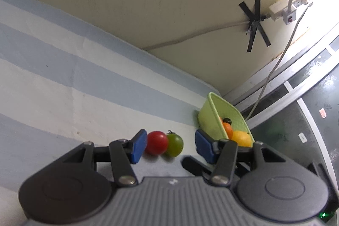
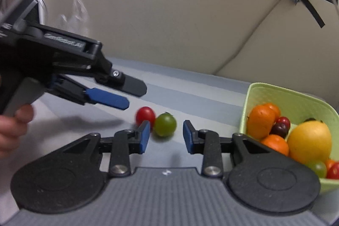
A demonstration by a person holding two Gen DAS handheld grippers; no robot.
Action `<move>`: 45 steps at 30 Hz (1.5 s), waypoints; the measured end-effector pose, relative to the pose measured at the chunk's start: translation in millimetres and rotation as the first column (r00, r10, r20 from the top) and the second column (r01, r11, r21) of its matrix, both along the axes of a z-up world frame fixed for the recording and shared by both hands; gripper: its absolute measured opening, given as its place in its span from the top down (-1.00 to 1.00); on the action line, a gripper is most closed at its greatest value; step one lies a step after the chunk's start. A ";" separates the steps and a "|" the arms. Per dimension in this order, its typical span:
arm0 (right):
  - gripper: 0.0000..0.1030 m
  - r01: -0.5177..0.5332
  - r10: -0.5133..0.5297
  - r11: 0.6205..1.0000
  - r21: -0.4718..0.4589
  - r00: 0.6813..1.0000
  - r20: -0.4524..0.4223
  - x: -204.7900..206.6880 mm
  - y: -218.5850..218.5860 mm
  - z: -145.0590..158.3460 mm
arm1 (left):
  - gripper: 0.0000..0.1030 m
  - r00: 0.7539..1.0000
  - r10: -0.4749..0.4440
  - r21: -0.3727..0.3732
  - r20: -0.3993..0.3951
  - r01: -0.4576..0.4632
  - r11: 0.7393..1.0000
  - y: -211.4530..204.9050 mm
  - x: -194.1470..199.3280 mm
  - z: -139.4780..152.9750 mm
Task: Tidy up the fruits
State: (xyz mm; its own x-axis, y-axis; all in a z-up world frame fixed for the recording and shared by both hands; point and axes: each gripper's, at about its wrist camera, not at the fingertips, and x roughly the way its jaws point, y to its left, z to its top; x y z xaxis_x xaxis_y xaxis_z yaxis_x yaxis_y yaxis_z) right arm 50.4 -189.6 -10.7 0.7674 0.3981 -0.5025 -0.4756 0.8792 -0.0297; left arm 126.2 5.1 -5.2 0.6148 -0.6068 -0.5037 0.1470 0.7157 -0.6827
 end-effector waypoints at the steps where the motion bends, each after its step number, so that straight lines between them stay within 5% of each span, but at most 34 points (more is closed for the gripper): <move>1: 0.29 -0.003 0.003 1.000 -0.006 1.000 -0.005 1.0 0.3 -3.2 | 0.00 1.000 -0.002 -0.005 -0.006 0.002 1.000 -0.8 1.9 -3.2; 15: 0.32 0.014 -0.012 0.998 0.058 0.999 -0.041 5.2 -8.7 -7.4 | 0.00 1.000 0.027 0.020 -0.012 -0.027 0.999 -4.1 8.8 -17.7; 24: 0.35 0.028 -0.025 0.997 0.068 0.998 -0.055 3.6 -12.5 -8.3 | 0.31 0.998 0.051 0.183 0.028 -0.055 0.981 -27.1 2.5 -10.3; 45: 0.29 0.042 -0.032 0.996 0.082 0.992 -0.120 22.9 5.9 -14.3 | 0.42 0.991 0.119 0.270 0.060 -0.131 0.954 -29.3 -27.4 3.0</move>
